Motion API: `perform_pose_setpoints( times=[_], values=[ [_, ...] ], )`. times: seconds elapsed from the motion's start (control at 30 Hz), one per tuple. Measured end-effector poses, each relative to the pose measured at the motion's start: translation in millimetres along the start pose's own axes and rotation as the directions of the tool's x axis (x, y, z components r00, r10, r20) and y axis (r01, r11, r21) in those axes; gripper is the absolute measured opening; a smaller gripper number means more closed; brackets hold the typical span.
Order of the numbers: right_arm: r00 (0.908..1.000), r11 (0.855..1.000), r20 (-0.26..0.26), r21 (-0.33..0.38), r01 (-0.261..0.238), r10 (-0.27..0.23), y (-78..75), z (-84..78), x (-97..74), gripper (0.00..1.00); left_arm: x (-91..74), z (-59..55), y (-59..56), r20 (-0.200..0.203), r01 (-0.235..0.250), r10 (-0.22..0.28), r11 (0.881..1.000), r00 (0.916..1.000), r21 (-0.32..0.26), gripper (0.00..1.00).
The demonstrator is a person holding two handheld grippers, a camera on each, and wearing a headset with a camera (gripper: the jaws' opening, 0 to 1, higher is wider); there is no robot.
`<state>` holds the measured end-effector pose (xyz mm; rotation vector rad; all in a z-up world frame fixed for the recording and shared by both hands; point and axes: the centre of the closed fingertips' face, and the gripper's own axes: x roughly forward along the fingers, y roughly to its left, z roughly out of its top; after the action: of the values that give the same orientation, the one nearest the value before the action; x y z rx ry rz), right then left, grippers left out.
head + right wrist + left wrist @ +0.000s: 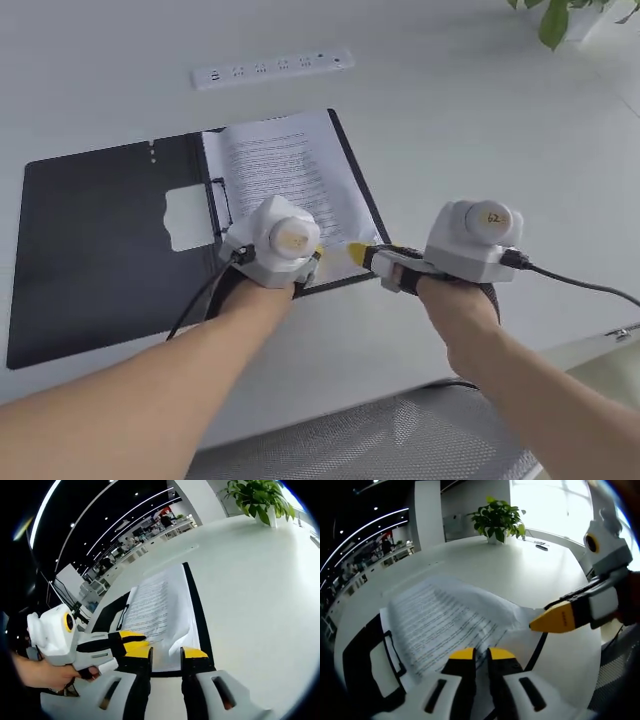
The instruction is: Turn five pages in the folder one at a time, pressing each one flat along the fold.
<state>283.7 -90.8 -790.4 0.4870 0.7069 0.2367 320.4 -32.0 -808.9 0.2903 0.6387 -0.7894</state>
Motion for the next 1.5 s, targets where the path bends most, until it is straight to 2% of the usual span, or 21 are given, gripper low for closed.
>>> perform_pose_setpoints(
  times=[0.17, 0.33, 0.63, 0.73, 0.8, 0.87, 0.97, 1.0, 1.17, 1.5],
  values=[
    [0.9998, 1.000, 0.012, 0.013, 0.013, -0.014, -4.7, 1.4, 0.0, 0.08, 0.4, 0.4, 0.3, 0.000, 0.000, 0.000, 1.000, 1.0000, -0.007, 0.06],
    [0.9998, 0.999, 0.010, 0.029, 0.014, -0.015, -6.2, 0.0, -1.8, 0.00, 0.1, 0.6, -0.5, 0.003, -0.001, 0.001, 1.000, 1.0000, -0.009, 0.06],
    [0.9991, 0.999, 0.043, 0.044, -0.005, 0.003, 0.0, 6.1, -4.4, 0.00, -1.1, 0.7, -1.5, 0.006, -0.003, 0.003, 0.999, 1.0000, -0.034, 0.04],
    [0.9986, 0.999, 0.052, 0.045, -0.015, 0.013, 2.5, 7.9, -5.6, 0.00, -3.6, -0.7, -0.1, -0.002, -0.009, 0.009, 0.999, 1.0000, -0.040, 0.00],
    [0.9981, 0.999, 0.057, 0.048, -0.026, 0.023, 6.2, 9.1, -6.9, 0.00, -6.5, -2.0, -0.5, 0.004, 0.001, 0.000, 0.997, 1.0000, -0.074, 0.00],
    [0.9975, 0.999, 0.065, 0.043, -0.030, 0.027, 9.5, 10.7, -8.1, 0.00, -9.5, -1.6, -5.9, 0.022, 0.036, -0.034, 0.989, 0.9992, -0.143, 0.04],
    [0.9957, 0.998, 0.082, 0.038, -0.048, 0.044, 17.4, 14.5, -9.9, 0.00, -17.1, -5.5, -3.3, 0.018, 0.021, -0.019, 0.993, 0.9997, -0.115, 0.12],
    [0.9943, 0.998, 0.090, 0.034, -0.060, 0.057, 21.9, 16.6, -10.7, 0.00, -19.0, -7.1, -2.3, 0.013, 0.019, -0.018, 0.994, 0.9998, -0.112, 0.11],
    [0.9889, 0.995, 0.109, -0.001, -0.101, 0.101, 41.6, 24.1, -14.2, 0.00, -36.3, -9.8, 8.0, 0.026, 0.002, 0.002, 0.990, 0.9996, -0.139, 0.15],
    [0.9752, 0.982, 0.123, -0.069, -0.176, 0.184, 82.3, 31.6, -19.5, 0.00, -72.2, -11.1, 33.3, 0.068, -0.045, 0.058, 0.983, 0.9960, -0.178, 0.16]
  ],
)
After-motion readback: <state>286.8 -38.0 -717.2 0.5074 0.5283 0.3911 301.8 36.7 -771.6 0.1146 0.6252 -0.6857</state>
